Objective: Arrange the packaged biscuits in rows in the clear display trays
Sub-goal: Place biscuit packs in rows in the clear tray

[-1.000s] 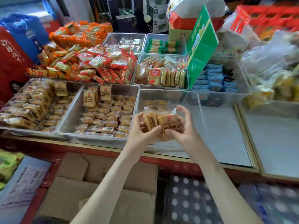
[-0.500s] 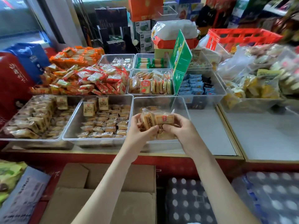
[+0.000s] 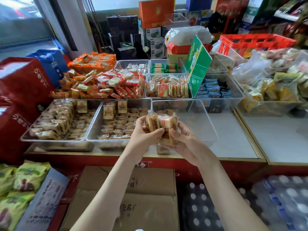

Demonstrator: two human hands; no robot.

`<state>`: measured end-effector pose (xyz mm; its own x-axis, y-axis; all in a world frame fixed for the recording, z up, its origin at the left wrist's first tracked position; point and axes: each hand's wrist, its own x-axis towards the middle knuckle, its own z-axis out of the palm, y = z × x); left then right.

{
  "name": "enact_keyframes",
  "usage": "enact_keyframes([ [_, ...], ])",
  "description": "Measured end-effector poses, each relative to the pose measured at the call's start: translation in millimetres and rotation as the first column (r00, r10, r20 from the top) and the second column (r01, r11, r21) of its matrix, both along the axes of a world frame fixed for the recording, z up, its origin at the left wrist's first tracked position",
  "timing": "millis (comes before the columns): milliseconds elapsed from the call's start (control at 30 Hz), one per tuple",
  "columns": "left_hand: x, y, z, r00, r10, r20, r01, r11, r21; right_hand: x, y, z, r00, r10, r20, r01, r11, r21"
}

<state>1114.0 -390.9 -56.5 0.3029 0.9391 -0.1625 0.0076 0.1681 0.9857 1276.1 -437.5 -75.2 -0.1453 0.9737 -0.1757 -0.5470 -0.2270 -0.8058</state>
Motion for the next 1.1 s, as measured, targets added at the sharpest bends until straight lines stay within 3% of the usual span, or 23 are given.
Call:
enact_keyframes([
  [200, -21.3, 3.0, -5.6, 0.998, -0.061, -0.031, 0.061, 0.998, -0.006, -29.3, 5.4, 0.3, 0.935, -0.198, 0.294, 0.206, 0.979, 0.002],
  [333, -33.5, 5.6, -11.4, 0.993, -0.118, 0.0, 0.118, 0.993, -0.002, -46.6, 7.5, 0.3, 0.874, -0.165, 0.458, 0.169, 0.985, 0.033],
  [500, -48.1, 12.1, -15.0, 0.984, -0.176, 0.013, 0.176, 0.984, -0.019, -58.1, 3.4, 3.0, 0.929, -0.058, 0.366, 0.055, 0.998, 0.018],
  [733, -63.3, 22.3, -20.7, 0.973, -0.223, 0.051, 0.226, 0.972, -0.056, -61.5, 2.7, 3.9, 0.901, -0.022, 0.433, -0.005, 0.998, 0.06],
  [867, -63.5, 23.2, -23.0, 0.979, -0.192, 0.064, 0.197, 0.976, -0.092, -61.6, 6.1, -1.6, 0.879, -0.099, 0.467, 0.082, 0.995, 0.056],
  [1100, -55.4, 25.0, -20.6, 0.993, -0.065, 0.1, 0.083, 0.98, -0.183, -49.8, 13.6, -11.7, 0.923, -0.249, 0.295, 0.271, 0.962, -0.035],
])
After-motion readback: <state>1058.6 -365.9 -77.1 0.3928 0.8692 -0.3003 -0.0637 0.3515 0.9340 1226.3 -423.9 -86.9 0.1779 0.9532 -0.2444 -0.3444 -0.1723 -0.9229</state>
